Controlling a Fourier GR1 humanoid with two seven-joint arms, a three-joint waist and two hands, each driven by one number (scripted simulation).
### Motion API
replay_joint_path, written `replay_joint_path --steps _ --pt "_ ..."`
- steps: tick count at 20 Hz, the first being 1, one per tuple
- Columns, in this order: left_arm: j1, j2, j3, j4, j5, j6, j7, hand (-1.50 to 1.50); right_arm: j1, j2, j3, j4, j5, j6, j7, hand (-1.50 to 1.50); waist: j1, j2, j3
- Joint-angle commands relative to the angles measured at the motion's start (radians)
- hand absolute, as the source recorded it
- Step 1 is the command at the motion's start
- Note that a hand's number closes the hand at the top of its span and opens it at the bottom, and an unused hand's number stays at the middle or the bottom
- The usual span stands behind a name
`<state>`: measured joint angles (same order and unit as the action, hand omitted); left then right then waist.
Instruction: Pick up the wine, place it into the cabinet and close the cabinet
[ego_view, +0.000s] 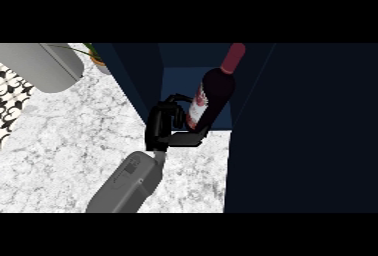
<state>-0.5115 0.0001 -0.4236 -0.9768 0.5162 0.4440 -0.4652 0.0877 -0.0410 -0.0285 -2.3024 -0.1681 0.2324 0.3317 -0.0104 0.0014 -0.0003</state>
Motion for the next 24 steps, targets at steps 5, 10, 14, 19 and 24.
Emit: replay_joint_path --steps 5,10,14,19,24 --pt "-0.008 0.000 0.042 0.211 0.107 -0.109 -0.191 1.50 -0.044 -0.017 -0.016 -0.042 -0.041 -0.023 0.089 -1.50 -0.002 0.001 0.000" --pt "-0.110 0.000 0.027 0.295 0.238 -0.173 -0.181 1.50 -0.070 0.007 0.038 -0.074 -0.006 -0.066 0.143 -1.50 -0.007 0.002 -0.001" --pt "-0.167 0.000 0.043 0.436 0.274 -0.242 -0.259 1.50 0.035 -0.009 -0.030 0.008 -0.047 0.037 -0.038 -1.50 -0.011 0.003 0.000" --pt "-0.224 0.000 -0.049 0.497 0.378 -0.218 -0.290 1.50 -0.002 -0.028 -0.026 -0.026 -0.070 0.021 0.050 -1.50 -0.025 0.006 -0.001" --pt "-0.284 0.000 -0.057 0.528 0.434 -0.220 -0.260 1.50 0.004 0.021 0.039 0.002 0.006 0.004 -0.002 -1.50 -0.028 0.006 -0.001"
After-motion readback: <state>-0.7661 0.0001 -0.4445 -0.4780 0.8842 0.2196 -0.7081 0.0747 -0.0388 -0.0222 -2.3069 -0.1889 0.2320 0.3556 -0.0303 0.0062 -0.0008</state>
